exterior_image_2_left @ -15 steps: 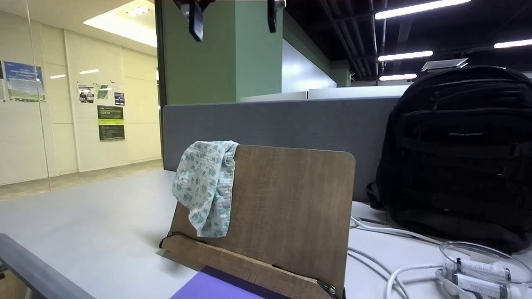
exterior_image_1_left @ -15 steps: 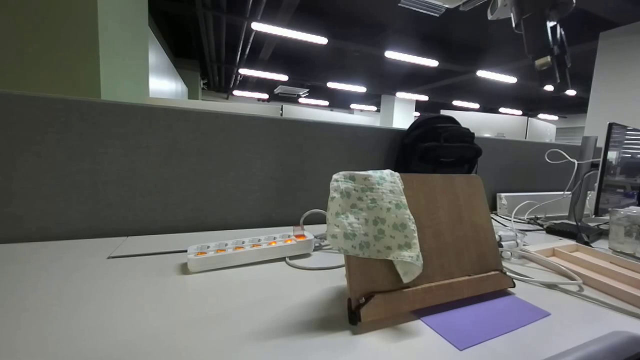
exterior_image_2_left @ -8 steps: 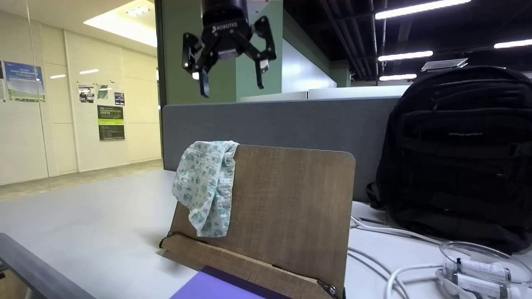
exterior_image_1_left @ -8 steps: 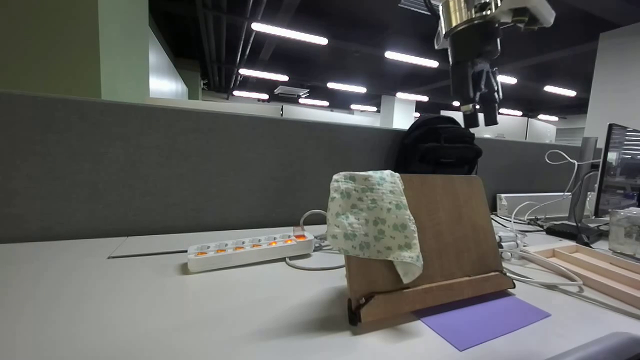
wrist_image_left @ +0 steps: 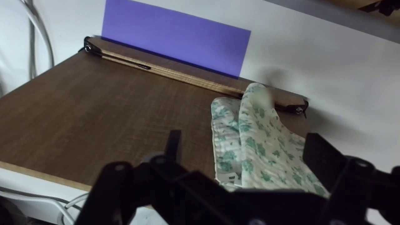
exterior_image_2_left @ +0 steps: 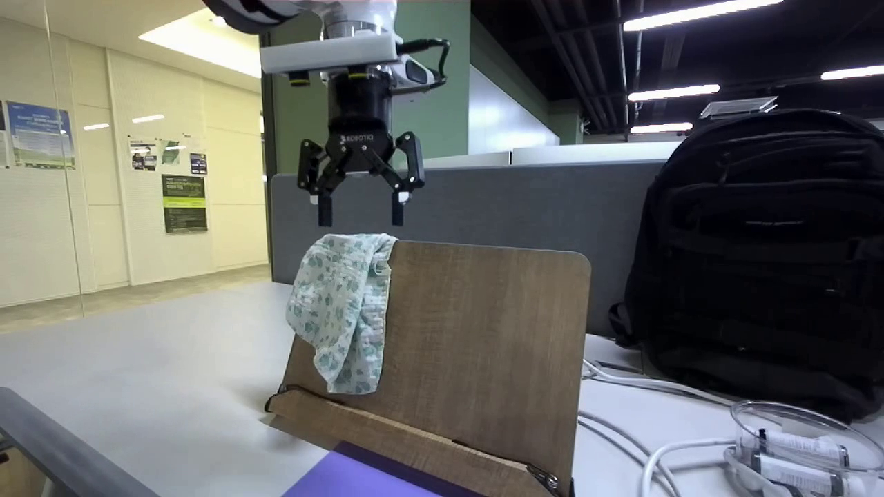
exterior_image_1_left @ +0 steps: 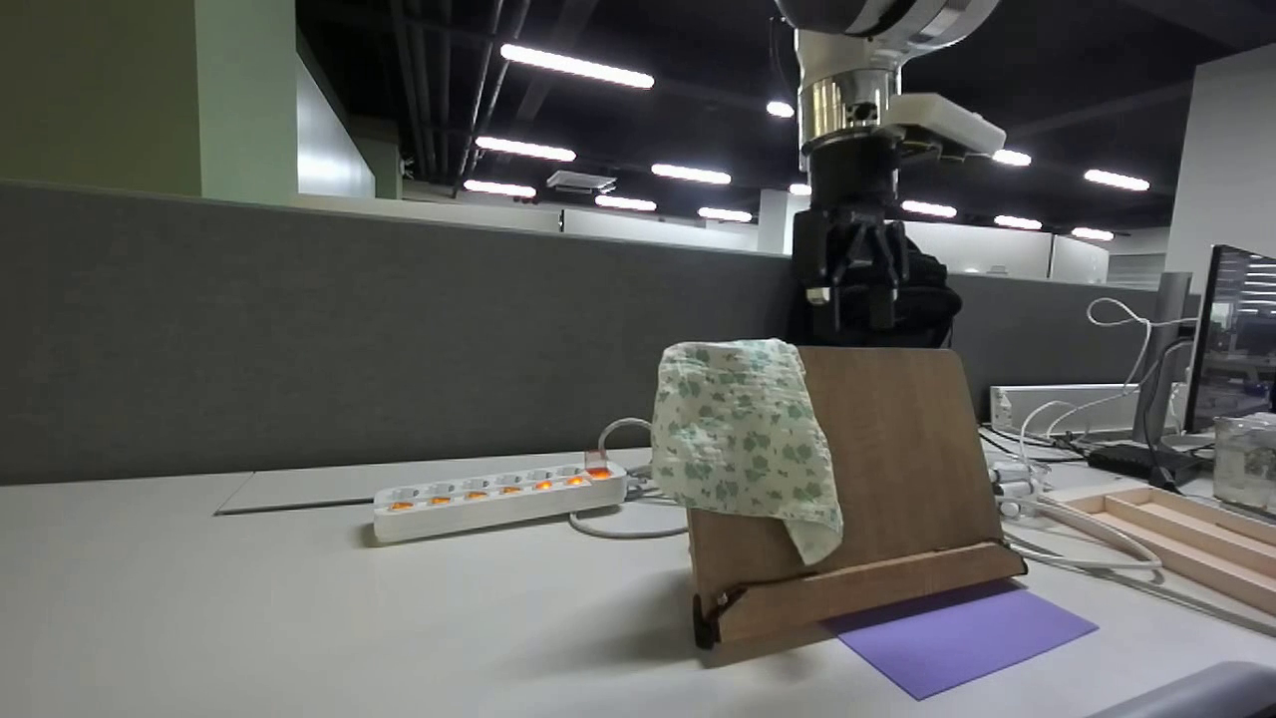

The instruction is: Put the cloth on the table

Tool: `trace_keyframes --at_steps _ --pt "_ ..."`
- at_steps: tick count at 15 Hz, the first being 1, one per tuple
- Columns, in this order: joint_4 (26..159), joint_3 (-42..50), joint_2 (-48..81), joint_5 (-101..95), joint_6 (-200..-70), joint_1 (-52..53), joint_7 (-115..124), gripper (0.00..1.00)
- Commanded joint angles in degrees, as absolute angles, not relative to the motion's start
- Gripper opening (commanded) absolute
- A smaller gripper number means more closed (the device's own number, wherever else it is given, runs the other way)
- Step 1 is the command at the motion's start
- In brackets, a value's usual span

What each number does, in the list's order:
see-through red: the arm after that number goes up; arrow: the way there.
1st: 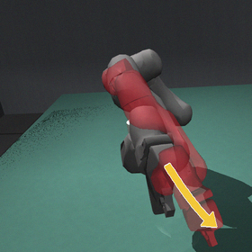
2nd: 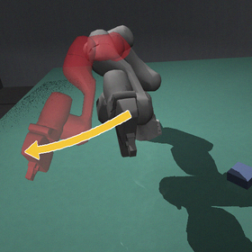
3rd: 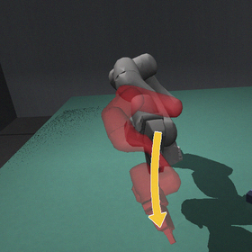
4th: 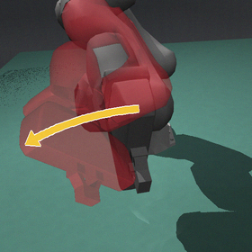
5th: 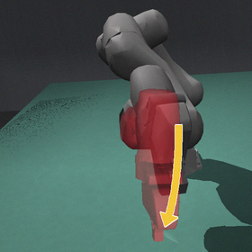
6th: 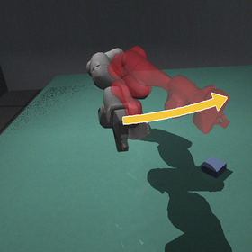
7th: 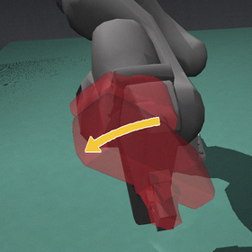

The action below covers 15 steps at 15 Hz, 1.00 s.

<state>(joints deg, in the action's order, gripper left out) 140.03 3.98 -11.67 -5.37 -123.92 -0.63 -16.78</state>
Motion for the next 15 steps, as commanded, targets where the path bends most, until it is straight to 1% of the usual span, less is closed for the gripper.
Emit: trace_keyframes --at_steps 1,5,6,7,11,15 --pt "138.5 3.1 -8.0 -2.4 -128.1 -0.1 -14.8 1.00" --pt "138.0 2.1 -4.9 -0.3 -132.4 0.2 -14.9 1.00" --pt "137.8 1.8 -4.2 0.0 -133.0 0.2 -14.8 0.84" --pt "137.6 1.6 -3.6 0.2 -133.4 0.3 -14.9 0.75" --pt "137.1 0.7 -2.3 1.3 -134.9 0.4 -15.1 0.45" --pt "136.9 0.1 -2.4 2.1 -135.1 0.6 -15.5 0.19"
